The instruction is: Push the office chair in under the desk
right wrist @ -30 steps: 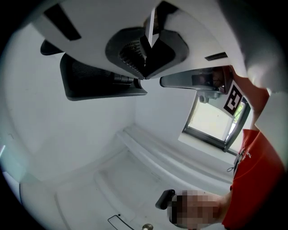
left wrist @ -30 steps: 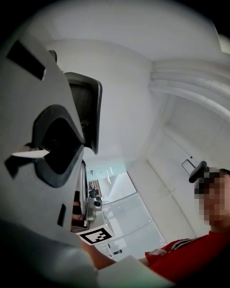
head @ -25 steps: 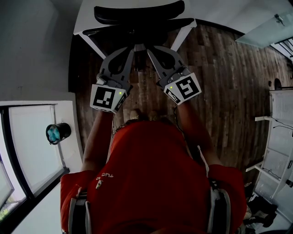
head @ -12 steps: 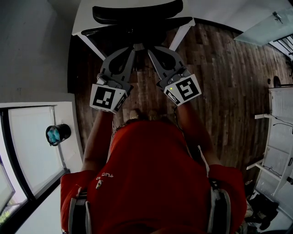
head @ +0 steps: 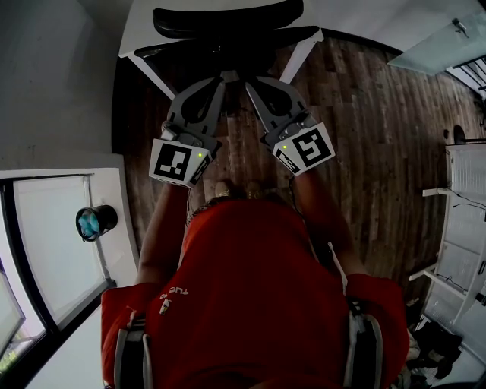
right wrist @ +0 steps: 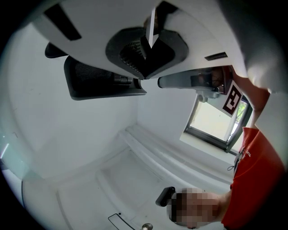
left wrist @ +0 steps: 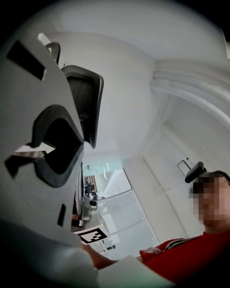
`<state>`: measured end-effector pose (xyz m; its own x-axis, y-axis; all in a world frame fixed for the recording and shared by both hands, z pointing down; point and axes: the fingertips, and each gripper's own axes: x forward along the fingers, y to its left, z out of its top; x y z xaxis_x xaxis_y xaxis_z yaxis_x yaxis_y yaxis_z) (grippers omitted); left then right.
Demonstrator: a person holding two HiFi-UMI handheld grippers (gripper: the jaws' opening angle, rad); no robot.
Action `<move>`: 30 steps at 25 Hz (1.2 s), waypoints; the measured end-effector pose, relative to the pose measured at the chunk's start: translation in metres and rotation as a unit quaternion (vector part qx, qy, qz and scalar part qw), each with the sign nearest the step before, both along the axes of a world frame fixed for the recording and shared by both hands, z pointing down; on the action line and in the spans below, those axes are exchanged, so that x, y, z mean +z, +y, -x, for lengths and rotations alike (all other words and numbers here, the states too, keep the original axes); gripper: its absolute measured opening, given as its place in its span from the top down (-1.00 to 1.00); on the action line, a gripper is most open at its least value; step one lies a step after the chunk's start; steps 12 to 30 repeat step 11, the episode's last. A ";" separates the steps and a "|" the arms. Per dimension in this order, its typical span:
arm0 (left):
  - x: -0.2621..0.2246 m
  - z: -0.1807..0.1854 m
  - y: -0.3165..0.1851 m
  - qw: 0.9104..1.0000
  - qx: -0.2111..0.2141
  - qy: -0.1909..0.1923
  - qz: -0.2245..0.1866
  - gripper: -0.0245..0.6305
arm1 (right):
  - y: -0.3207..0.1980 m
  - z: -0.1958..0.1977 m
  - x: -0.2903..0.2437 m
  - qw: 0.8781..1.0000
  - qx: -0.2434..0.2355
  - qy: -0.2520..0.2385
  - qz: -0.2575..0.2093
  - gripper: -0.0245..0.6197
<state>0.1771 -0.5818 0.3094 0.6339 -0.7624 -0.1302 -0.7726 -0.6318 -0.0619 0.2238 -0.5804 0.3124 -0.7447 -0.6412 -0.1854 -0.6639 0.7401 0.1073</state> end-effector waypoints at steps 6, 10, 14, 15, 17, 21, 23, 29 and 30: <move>0.001 0.004 0.003 1.000 -0.006 -0.001 0.001 0.90 | 0.002 0.002 0.000 1.000 -0.004 0.000 -0.001 0.85; -0.003 0.005 0.005 1.000 -0.007 0.003 -0.005 0.90 | 0.005 0.003 -0.001 1.000 -0.006 -0.002 -0.004 0.85; -0.004 0.005 0.007 1.000 -0.006 0.005 -0.007 0.90 | 0.006 0.003 -0.001 1.000 -0.006 -0.003 -0.004 0.85; -0.004 0.005 0.007 1.000 -0.006 0.005 -0.007 0.90 | 0.006 0.003 -0.001 1.000 -0.006 -0.003 -0.004 0.85; -0.004 0.005 0.007 1.000 -0.006 0.005 -0.007 0.90 | 0.006 0.003 -0.001 1.000 -0.006 -0.003 -0.004 0.85; -0.004 0.005 0.007 1.000 -0.006 0.005 -0.007 0.90 | 0.006 0.003 -0.001 1.000 -0.006 -0.003 -0.004 0.85; -0.004 0.005 0.007 1.000 -0.006 0.005 -0.007 0.90 | 0.006 0.003 -0.001 1.000 -0.006 -0.003 -0.004 0.85; -0.004 0.005 0.007 1.000 -0.006 0.005 -0.007 0.90 | 0.006 0.003 -0.001 1.000 -0.006 -0.003 -0.004 0.85; -0.004 0.005 0.007 1.000 -0.006 0.005 -0.007 0.90 | 0.006 0.003 -0.001 1.000 -0.006 -0.003 -0.004 0.85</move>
